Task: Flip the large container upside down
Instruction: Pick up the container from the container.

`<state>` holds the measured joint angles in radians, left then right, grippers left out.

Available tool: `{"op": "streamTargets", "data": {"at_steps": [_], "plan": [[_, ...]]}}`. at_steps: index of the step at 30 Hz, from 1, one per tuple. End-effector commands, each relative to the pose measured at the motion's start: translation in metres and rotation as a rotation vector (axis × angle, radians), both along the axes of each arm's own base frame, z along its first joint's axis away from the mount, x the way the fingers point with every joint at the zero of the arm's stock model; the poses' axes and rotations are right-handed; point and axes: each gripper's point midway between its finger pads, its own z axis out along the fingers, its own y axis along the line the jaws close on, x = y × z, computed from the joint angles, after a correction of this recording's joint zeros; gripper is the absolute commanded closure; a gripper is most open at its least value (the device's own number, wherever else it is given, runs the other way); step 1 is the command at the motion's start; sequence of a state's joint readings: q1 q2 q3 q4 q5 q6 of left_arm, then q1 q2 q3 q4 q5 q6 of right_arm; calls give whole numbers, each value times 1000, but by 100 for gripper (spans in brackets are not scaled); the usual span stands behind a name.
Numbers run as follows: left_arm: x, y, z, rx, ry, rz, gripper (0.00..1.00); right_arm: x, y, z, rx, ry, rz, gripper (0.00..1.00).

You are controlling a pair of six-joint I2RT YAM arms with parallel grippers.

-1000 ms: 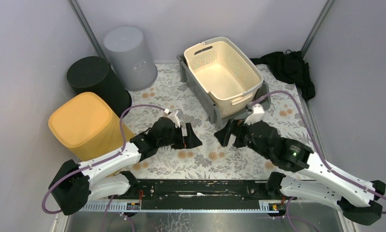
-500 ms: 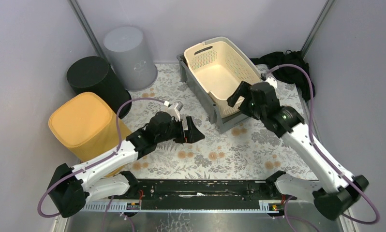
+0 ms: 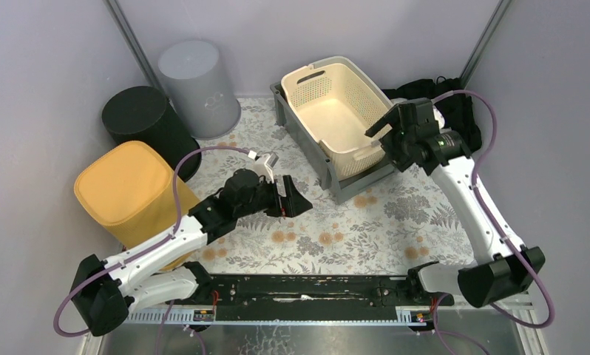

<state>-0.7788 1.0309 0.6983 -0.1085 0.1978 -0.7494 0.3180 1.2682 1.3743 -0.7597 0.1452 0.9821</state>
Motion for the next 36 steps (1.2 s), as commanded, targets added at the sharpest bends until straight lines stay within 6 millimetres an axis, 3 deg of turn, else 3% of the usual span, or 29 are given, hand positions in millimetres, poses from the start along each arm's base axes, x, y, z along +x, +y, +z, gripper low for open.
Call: {"op": "streamTargets", "data": {"at_steps": [1,6,13,21,28,36], "plan": [[-3,4,7,-10,-39,-7,0,4,-5,-17,25,138,-115,1],[-5,10,9,-18,-49,5,0,15,-4,-41,19,212,-160,4],[-6,18,12,-14,-64,18,0,32,-17,-51,-22,214,-240,5],[-4,22,13,-17,-64,22,0,42,-17,-82,-75,304,-255,8],[-4,27,16,-15,-70,30,0,48,-22,-91,-114,319,-273,17],[-4,29,17,-15,-70,34,0,55,-17,-119,-135,380,-251,32]]}}
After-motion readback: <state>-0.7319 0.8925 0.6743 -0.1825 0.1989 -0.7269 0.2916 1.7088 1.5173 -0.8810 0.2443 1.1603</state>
